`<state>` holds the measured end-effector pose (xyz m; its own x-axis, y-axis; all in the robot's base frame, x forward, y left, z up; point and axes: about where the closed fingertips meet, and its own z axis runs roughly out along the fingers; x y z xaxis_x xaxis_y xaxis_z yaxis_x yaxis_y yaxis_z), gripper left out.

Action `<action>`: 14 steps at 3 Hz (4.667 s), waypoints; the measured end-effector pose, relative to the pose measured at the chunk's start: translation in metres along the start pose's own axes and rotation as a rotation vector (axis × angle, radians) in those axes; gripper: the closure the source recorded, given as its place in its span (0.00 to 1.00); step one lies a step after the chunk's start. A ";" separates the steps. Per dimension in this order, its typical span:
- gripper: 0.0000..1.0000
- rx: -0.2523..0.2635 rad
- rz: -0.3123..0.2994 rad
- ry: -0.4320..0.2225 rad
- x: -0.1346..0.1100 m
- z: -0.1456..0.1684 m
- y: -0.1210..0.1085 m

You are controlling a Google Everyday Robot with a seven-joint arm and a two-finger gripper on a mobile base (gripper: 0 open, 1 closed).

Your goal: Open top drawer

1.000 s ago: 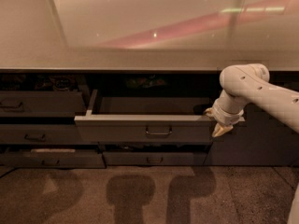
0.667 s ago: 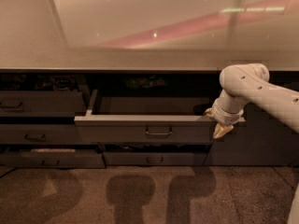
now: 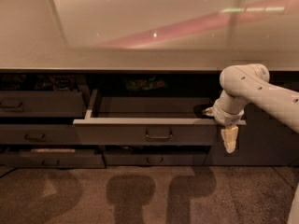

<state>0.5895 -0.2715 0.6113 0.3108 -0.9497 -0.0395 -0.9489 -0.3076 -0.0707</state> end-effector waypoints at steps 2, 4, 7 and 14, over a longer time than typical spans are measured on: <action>0.00 0.013 -0.003 0.008 -0.003 -0.009 0.004; 0.00 0.046 -0.083 0.035 -0.022 -0.006 0.030; 0.00 0.161 -0.175 0.063 -0.034 -0.006 0.083; 0.42 0.308 -0.047 0.095 -0.025 -0.156 0.075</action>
Offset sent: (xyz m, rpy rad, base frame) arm -0.0096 0.0025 0.0255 -0.0095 -0.0449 0.0008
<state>0.5017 -0.2801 0.7629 0.3334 -0.9407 0.0627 -0.8680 -0.3322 -0.3690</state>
